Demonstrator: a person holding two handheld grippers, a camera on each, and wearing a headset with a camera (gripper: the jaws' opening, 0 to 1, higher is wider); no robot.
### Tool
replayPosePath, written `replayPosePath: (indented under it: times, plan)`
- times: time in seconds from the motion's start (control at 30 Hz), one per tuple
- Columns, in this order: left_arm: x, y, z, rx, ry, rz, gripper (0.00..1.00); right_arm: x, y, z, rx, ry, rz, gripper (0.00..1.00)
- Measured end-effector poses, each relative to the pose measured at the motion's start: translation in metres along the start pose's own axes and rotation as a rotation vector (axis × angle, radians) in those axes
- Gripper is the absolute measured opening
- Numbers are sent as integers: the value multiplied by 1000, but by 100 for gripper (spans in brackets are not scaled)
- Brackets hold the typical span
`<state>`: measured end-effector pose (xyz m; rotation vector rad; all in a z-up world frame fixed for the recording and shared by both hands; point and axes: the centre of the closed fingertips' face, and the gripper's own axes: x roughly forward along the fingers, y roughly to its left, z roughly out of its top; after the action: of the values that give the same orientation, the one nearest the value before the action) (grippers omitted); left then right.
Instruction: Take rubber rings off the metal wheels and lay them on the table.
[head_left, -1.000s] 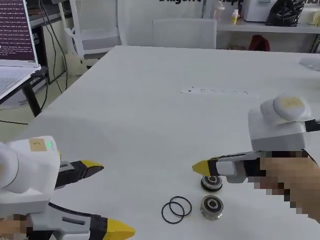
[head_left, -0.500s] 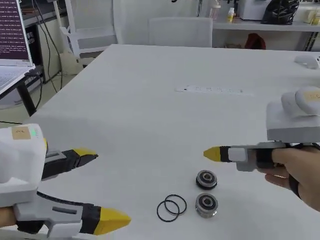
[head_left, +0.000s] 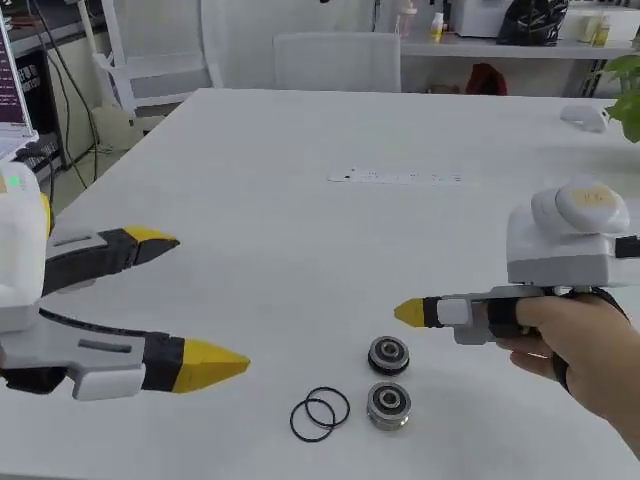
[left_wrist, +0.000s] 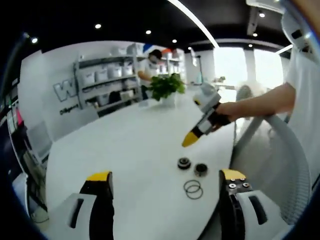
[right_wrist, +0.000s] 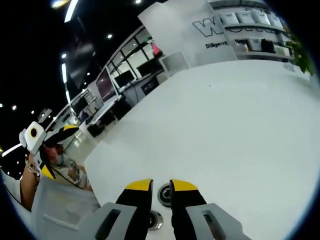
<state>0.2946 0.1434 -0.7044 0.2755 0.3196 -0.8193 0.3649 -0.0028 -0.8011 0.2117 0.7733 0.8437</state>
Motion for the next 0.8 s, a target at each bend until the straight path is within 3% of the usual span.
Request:
replayPosePath:
  times: [0.3, 0.4, 0.63, 0.8]
  plan:
    - [20, 1, 27, 68, -25, -48, 86, -2, -6, -1, 15, -4, -14, 11]
    - [30, -3, 38, 94, -37, -67, 85, -3, -9, -1, 15, -3, -20, 11]
    - [57, 0, 54, 126, -61, -96, 82, -2, -14, -3, 22, 1, -32, 11]
    - [78, -11, 62, 157, -84, -164, 79, -1, -17, -4, 16, 8, -37, 10]
